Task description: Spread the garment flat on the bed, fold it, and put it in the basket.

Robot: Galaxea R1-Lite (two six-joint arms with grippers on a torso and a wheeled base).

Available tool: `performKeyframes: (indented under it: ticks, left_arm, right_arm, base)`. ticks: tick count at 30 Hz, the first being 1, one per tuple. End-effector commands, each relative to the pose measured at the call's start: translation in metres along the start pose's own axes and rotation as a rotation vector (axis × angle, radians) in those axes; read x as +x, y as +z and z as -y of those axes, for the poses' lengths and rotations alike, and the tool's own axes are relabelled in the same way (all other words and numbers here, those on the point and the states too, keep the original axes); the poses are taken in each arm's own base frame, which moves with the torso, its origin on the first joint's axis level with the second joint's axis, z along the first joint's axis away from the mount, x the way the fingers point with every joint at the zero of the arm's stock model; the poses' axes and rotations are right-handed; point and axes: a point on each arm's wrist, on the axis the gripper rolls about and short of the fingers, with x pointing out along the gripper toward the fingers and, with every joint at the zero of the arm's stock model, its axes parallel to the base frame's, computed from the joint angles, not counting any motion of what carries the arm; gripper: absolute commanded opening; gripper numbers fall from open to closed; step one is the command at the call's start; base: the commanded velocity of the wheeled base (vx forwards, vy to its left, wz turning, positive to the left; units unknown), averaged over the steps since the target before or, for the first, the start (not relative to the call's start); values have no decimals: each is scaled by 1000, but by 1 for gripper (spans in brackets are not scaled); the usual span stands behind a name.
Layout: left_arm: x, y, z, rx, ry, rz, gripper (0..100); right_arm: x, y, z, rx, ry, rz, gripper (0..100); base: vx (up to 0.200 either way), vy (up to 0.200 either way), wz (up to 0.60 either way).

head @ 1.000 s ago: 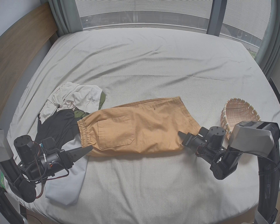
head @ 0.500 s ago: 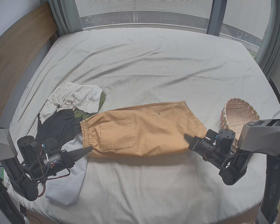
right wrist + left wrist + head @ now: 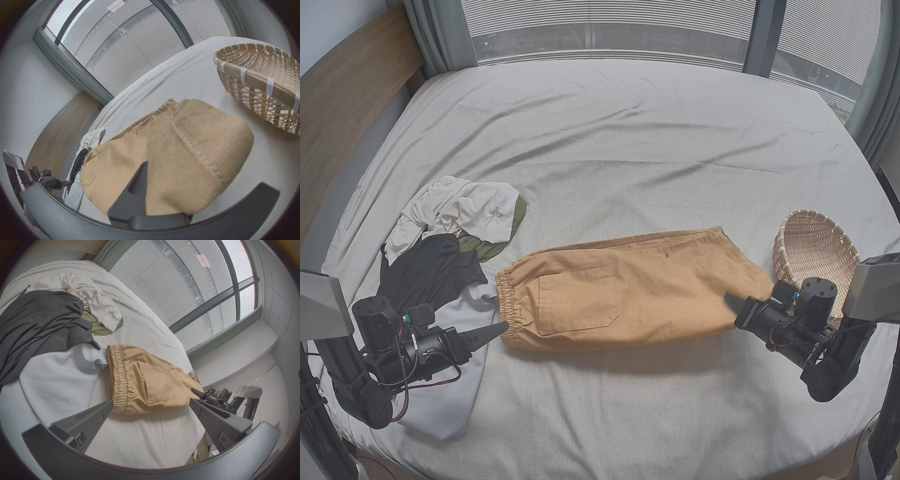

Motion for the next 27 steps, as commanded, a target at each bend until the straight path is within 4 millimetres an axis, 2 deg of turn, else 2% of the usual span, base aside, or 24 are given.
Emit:
performKeyframes:
  ticks: [1,7,20,21,27]
  left_arm:
    - [9,-8,-6,-18,10,-34,100]
    - [25,-17,-11,-14,64,-36,100]
    - [38,-27,-16,-23,66,-71,100]
    - [39,-28,-17,-24,66,-73,100]
    - [51,-31,-26,-25,69,-78,100]
  right_arm:
    - [-5,3,2,-9,-11,5,0]
    - [-8,2,14,-25,-54,-4,0]
    - [-8,1,13,-26,-54,-11,0]
    - [-8,0,13,-27,-53,-13,100]
    - [-15,-3,8,-33,-45,-30,100]
  base:
    - [0,0,0]
    - [0,0,0]
    - [0,0,0]
    - [0,0,0]
    - [0,0,0]
